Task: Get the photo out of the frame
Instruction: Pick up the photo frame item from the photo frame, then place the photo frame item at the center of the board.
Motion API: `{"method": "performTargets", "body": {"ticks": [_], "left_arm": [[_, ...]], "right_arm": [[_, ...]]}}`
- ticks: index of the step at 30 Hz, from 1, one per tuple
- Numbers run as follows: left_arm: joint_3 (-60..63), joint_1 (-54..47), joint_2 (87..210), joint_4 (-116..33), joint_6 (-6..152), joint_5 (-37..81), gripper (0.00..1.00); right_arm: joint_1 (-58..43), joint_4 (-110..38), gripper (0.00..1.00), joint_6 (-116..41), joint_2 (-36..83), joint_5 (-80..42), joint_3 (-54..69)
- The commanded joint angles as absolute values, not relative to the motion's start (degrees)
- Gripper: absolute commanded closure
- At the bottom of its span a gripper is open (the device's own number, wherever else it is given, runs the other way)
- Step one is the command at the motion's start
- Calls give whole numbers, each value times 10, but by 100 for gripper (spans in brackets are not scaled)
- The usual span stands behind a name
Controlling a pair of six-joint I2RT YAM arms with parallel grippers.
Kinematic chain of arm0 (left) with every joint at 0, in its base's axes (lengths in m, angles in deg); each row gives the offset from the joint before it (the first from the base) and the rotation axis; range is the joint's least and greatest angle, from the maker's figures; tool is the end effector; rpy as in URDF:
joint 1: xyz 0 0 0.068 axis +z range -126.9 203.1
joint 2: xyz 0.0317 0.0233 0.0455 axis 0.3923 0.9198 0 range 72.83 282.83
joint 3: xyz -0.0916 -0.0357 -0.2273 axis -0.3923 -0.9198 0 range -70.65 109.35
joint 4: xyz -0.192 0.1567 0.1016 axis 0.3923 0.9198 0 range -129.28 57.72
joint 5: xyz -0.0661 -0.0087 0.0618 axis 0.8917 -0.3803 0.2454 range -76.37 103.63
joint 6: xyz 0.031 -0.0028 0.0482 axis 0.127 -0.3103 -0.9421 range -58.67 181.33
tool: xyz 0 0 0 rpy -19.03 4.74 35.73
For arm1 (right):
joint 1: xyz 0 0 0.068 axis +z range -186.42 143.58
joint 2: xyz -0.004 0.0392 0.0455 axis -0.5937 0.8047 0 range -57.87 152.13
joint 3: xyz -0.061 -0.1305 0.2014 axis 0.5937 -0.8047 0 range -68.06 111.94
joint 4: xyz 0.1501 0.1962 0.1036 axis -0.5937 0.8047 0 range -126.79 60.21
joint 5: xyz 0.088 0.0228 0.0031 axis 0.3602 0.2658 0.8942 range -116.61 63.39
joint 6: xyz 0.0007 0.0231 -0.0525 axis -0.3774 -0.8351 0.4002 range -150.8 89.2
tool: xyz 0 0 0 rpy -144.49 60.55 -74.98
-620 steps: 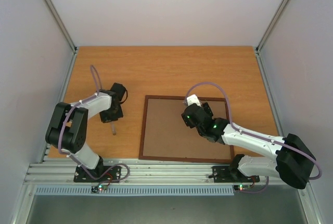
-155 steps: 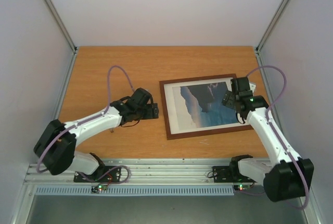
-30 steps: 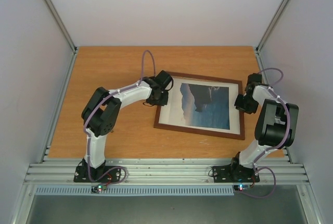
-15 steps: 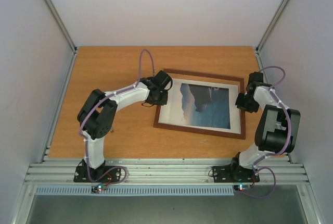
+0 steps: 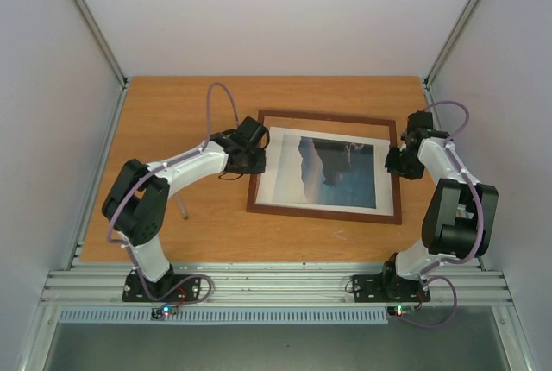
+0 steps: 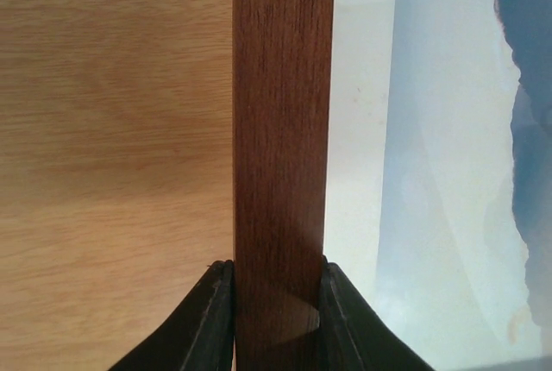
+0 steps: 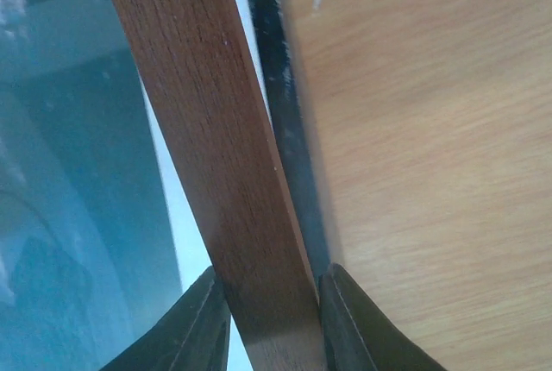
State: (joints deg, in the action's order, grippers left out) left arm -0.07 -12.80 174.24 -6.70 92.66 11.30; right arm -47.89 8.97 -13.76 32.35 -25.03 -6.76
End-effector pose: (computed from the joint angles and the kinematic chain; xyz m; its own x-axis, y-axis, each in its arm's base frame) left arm 0.2969 -0.2129 0.1667 -0.9157 0.0214 -0.4013 0.1112 0.9731 -0.2018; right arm 0.2948 -0.0587 0.1716 -0.9598 -0.1041 -0.2606 -0.0938 0.9942 -0.0519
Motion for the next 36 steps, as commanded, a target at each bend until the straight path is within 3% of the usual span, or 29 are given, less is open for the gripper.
{"method": "performTargets", "body": {"ticks": [1, 9, 18, 27, 36], "left_arm": [[-27, -108, 1683, -110, 973, 162, 100], [-68, -84, 1634, -136, 998, 207, 99], [-88, -72, 1620, -149, 1019, 198, 99], [-131, -48, 1579, -143, 1084, 139, 100], [-171, 7, 1543, -116, 1182, 80, 100]], "right_arm": [[-476, 80, 68, -172, 311, -252, -30], [-464, 107, 39, -168, 299, -230, 7], [-456, 125, 20, -169, 245, -174, 27], [-454, 77, 13, -206, 151, -21, 1], [-451, 46, 10, -225, 43, 42, -55]]}}
